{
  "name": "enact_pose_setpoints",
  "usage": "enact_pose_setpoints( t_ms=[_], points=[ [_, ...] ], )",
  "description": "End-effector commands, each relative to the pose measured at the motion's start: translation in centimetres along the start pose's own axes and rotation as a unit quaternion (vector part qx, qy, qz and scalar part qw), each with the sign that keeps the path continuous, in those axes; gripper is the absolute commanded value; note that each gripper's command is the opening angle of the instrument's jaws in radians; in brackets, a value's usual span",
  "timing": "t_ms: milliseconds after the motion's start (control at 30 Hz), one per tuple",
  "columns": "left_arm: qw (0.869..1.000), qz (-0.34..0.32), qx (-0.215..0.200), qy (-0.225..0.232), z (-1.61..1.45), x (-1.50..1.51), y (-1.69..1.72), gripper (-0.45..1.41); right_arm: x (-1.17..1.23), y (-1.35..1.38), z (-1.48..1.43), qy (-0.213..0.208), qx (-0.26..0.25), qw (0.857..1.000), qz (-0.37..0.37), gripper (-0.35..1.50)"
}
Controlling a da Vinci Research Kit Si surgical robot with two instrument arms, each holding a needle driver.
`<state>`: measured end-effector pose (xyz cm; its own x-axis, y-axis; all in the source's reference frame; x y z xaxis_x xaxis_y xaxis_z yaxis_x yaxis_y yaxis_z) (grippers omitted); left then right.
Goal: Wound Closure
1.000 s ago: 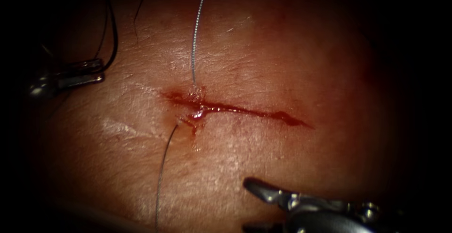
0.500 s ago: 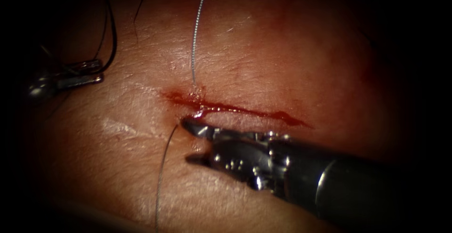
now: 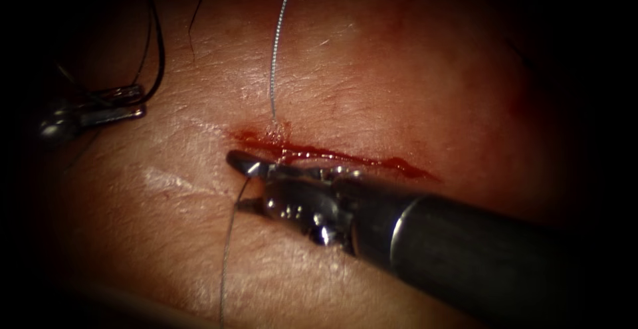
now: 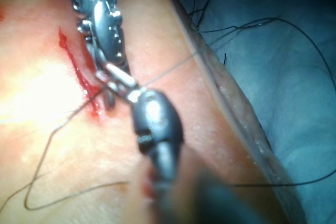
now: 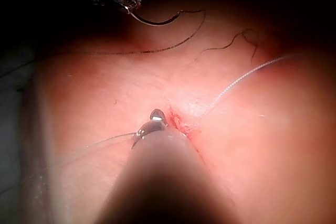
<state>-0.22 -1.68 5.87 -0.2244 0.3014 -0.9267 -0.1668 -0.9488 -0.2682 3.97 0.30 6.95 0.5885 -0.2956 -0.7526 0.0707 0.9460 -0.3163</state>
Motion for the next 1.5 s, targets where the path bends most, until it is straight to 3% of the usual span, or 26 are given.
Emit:
enact_pose_setpoints(
  t_ms=[33, 67, 100, 167, 200, 433, 600, 733, 1000, 1167, 1300, 1333, 1367, 1400, 1500],
  points=[
    [1.0, -0.002, -0.001, -0.001, 0.0, -0.07, 0.07, -0.45, 0.05, -0.04, 0.12, 0.002, 0.003, 1.0, 0.001, 1.3],
    [1.0, -0.002, -0.001, -0.001, 0.0, -0.07, 0.08, -0.45, 0.04, -0.06, 0.12, -0.004, 0.016, 1.0, 0.001, 1.13],
    [1.0, -0.002, -0.001, -0.001, 0.0, -0.07, 0.07, -0.45, 0.04, -0.07, 0.11, -0.012, 0.037, 0.999, 0.002, 0.74],
    [1.0, -0.002, -0.001, -0.001, 0.0, -0.07, 0.07, -0.45, 0.02, -0.1, 0.08, -0.019, 0.069, 0.997, 0.0, -0.25],
    [1.0, -0.002, -0.001, -0.001, 0.0, -0.07, 0.07, -0.45, 0.0, -0.11, 0.06, -0.02, 0.078, 0.997, 0.001, -0.35],
    [1.0, -0.002, -0.001, -0.001, 0.0, -0.07, 0.07, -0.45, -0.04, -0.23, -0.11, -0.012, 0.086, 0.996, -0.007, -0.35],
    [1.0, -0.002, -0.001, -0.001, 0.0, -0.07, 0.07, -0.45, 0.08, -0.43, -0.47, -0.01, 0.091, 0.996, 0.004, -0.35],
    [1.0, -0.002, -0.001, -0.001, 0.0, -0.07, 0.07, -0.45, 0.44, -0.82, -1.13, -0.009, 0.103, 0.994, 0.016, -0.35],
    [1.0, -0.001, -0.003, -0.001, 0.04, -0.08, 0.07, -0.45, 1.2, -1.51, -1.95, 0.001, 0.124, 0.992, 0.036, -0.35],
    [1.0, -0.001, -0.003, -0.001, 0.04, -0.08, 0.07, -0.45, 1.6, -1.86, -2.12, 0.017, 0.14, 0.989, 0.054, -0.35],
    [1.0, -0.001, -0.003, -0.001, 0.04, -0.08, 0.07, -0.45, 1.75, -1.89, -2.15, 0.024, 0.15, 0.986, 0.072, -0.35],
    [1.0, -0.001, -0.003, -0.001, 0.04, -0.08, 0.08, -0.45, 1.75, -1.87, -2.16, 0.029, 0.147, 0.986, 0.073, -0.01],
    [1.0, -0.001, -0.003, -0.001, 0.03, -0.08, 0.08, -0.45, 1.74, -1.82, -2.18, 0.036, 0.116, 0.989, 0.088, 1.18],
    [1.0, -0.002, -0.003, -0.001, 0.03, -0.08, 0.08, -0.45, 1.7, -1.76, -2.2, 0.042, 0.095, 0.99, 0.094, 1.36],
    [1.0, -0.002, -0.003, -0.001, 0.02, -0.08, 0.08, -0.45, 1.54, -1.57, -2.33, 0.048, 0.071, 0.991, 0.105, 1.46]
  ],
)
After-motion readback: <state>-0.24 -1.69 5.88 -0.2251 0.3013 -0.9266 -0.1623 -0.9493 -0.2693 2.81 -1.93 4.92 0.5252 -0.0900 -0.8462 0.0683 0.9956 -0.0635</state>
